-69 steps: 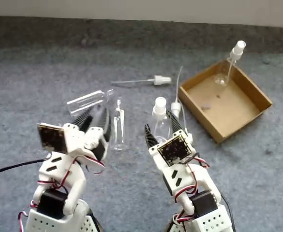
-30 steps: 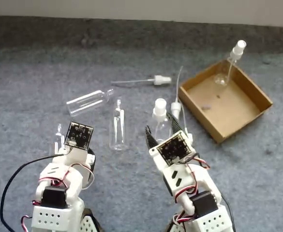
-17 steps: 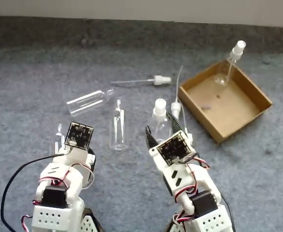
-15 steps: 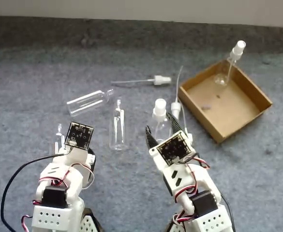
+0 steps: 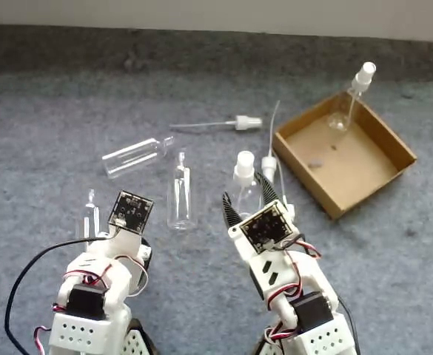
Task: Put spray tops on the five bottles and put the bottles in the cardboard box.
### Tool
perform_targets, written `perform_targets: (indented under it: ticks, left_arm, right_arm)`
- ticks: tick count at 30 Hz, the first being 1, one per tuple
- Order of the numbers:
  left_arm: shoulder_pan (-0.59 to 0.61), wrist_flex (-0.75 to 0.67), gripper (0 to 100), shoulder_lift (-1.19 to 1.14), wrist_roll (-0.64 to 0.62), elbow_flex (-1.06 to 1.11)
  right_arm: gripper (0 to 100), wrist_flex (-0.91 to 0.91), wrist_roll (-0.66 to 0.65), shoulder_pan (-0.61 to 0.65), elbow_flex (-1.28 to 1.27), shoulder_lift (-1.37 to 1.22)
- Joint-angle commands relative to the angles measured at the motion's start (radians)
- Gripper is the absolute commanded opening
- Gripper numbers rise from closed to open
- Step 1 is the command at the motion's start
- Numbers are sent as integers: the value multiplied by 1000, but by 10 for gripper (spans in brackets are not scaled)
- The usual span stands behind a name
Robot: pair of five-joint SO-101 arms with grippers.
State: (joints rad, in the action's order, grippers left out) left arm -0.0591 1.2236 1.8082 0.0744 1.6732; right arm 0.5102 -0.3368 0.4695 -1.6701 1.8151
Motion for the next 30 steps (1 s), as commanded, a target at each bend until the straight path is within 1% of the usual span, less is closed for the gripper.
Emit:
perform_targets:
  ticks: [1,6,7,9,11,13,17,19,21,24,30]
  left_arm:
    - [-27,11,45,2,9,21]
    - [-31,11,46,5,9,21]
    - [-38,-15,46,5,9,21]
    - [-77,-89,46,5,9,21]
    - [-136,-144,46,5,9,21]
    - [-209,-190,46,5,9,21]
    - [-367,-233,46,5,8,21]
    - [-438,-241,46,5,6,21]
    - [-493,-245,46,7,6,21]
    - [-559,-288,45,7,5,21]
    - [-659,-376,42,7,5,21]
  right_arm:
    - [98,-5,9,-13,-154,24]
    - [98,-7,14,-13,-137,24]
    - [98,-7,25,-13,-130,24]
    - [98,-7,86,-13,-114,24]
    - [98,-7,143,-13,-101,24]
    - [98,-7,172,-13,-88,24]
    - [98,-7,175,-16,-88,24]
    - [98,-13,175,-47,-87,24]
    - [98,-76,175,-87,-88,24]
    - [98,-180,176,-128,-97,24]
    - [98,-243,176,-128,-99,24]
